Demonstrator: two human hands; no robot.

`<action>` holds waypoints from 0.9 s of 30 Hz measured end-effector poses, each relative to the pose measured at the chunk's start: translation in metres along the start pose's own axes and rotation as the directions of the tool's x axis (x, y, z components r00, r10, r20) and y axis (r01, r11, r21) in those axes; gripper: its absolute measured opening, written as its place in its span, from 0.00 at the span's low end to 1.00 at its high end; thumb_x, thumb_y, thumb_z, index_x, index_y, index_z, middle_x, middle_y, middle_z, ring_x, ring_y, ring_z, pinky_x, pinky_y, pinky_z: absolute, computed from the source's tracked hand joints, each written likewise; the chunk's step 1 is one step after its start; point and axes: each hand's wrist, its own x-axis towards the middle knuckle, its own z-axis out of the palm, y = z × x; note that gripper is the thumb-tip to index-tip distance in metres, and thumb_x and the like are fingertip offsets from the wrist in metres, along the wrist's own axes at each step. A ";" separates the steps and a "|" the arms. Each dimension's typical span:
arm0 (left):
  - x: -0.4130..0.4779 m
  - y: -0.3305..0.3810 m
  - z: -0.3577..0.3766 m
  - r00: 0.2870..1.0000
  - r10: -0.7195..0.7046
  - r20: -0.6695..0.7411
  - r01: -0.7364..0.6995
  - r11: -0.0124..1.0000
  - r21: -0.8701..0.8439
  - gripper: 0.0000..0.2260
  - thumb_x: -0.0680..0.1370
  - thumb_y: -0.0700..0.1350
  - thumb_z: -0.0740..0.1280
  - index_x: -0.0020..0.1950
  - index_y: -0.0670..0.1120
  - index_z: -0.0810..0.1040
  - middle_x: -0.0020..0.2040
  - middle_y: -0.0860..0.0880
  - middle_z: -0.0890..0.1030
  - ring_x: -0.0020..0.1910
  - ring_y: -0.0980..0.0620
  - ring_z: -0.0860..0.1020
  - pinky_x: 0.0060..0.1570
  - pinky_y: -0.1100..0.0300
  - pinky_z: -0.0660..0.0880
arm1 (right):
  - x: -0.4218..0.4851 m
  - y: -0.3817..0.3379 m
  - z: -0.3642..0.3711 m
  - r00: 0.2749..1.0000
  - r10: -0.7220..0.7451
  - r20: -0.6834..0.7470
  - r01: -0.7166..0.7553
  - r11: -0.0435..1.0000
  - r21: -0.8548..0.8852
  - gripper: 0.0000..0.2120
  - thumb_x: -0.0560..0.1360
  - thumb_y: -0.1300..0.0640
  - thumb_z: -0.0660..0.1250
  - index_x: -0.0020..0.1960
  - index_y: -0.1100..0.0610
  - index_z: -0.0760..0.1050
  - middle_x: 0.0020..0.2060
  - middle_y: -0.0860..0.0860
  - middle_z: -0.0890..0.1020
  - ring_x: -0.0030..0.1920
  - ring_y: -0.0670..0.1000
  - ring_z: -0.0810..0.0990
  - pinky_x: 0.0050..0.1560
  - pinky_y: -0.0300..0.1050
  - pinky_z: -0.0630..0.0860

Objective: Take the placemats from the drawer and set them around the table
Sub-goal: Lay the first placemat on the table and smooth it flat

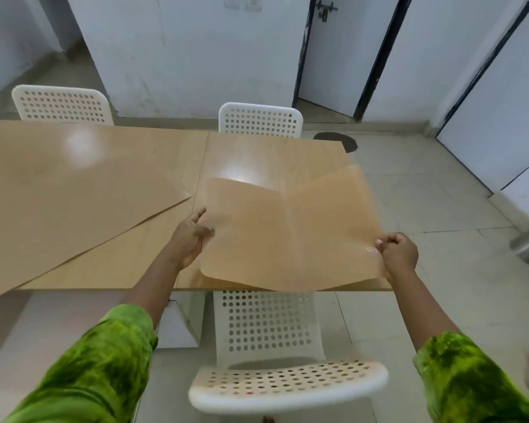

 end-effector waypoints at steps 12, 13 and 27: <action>0.018 -0.044 0.002 0.987 0.049 -0.155 0.109 0.511 0.853 0.34 0.72 0.46 0.71 0.73 0.43 0.58 0.67 0.40 0.63 0.65 0.40 0.69 0.62 0.49 0.68 | 0.029 0.024 0.006 0.997 0.073 -0.006 -0.073 0.980 -0.183 0.07 0.73 0.65 0.64 0.51 0.63 0.77 0.45 0.55 0.77 0.45 0.54 0.73 0.46 0.45 0.70; 0.018 -0.047 0.002 0.988 0.061 -0.146 0.100 0.474 0.875 0.34 0.73 0.47 0.70 0.74 0.43 0.57 0.68 0.41 0.61 0.65 0.41 0.68 0.62 0.49 0.68 | 0.029 0.026 0.007 0.996 0.083 0.010 -0.080 0.978 -0.192 0.09 0.73 0.66 0.63 0.53 0.63 0.77 0.48 0.56 0.78 0.45 0.54 0.73 0.47 0.45 0.71; 0.017 -0.056 0.026 0.964 0.116 -0.241 0.199 0.292 0.935 0.34 0.77 0.47 0.65 0.76 0.41 0.51 0.71 0.40 0.57 0.69 0.40 0.58 0.65 0.49 0.65 | 0.058 0.048 0.002 0.987 0.112 0.116 -0.058 0.918 -0.392 0.19 0.74 0.64 0.64 0.64 0.58 0.75 0.64 0.56 0.76 0.62 0.57 0.75 0.59 0.47 0.70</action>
